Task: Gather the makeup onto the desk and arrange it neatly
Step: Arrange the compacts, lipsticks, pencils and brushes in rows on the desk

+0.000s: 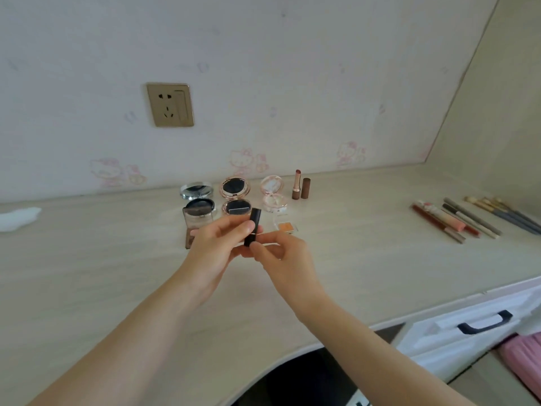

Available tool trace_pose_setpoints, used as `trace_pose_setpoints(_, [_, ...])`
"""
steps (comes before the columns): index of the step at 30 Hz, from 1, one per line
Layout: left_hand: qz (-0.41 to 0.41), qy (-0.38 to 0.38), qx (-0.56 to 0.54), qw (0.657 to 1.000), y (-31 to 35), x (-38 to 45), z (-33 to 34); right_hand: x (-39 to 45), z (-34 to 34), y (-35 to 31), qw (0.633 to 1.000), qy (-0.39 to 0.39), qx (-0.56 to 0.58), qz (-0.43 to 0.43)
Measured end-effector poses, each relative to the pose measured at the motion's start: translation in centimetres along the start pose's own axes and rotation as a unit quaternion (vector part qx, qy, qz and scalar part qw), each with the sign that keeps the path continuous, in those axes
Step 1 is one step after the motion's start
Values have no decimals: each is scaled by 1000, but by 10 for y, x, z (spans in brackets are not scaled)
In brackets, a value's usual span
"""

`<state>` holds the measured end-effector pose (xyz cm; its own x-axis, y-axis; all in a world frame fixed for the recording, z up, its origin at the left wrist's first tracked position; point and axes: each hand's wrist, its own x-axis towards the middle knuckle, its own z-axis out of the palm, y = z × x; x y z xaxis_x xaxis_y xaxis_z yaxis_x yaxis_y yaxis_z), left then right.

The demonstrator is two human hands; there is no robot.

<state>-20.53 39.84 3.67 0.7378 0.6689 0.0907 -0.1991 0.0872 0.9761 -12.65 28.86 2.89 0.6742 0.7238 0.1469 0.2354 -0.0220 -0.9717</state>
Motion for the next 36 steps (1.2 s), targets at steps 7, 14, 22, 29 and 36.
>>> trace_pose_setpoints(7, [4,35,42,999,-1,8,-27,22,-4,-4,999,32,-34,-4])
trace_pose_setpoints(14, [85,16,236,968,-12,8,-34,43,4,-1,986,-56,-152,-22])
trace_pose_setpoints(22, [147,22,359,921,-27,3,-34,43,3,17,982,-38,-169,-74])
trace_pose_setpoints(29, [181,48,411,892,-32,-3,-40,43,-8,26,989,-65,-114,-76])
trace_pose_setpoints(36, [230,28,488,841,-29,-7,-36,44,-14,37,967,-77,-172,-171])
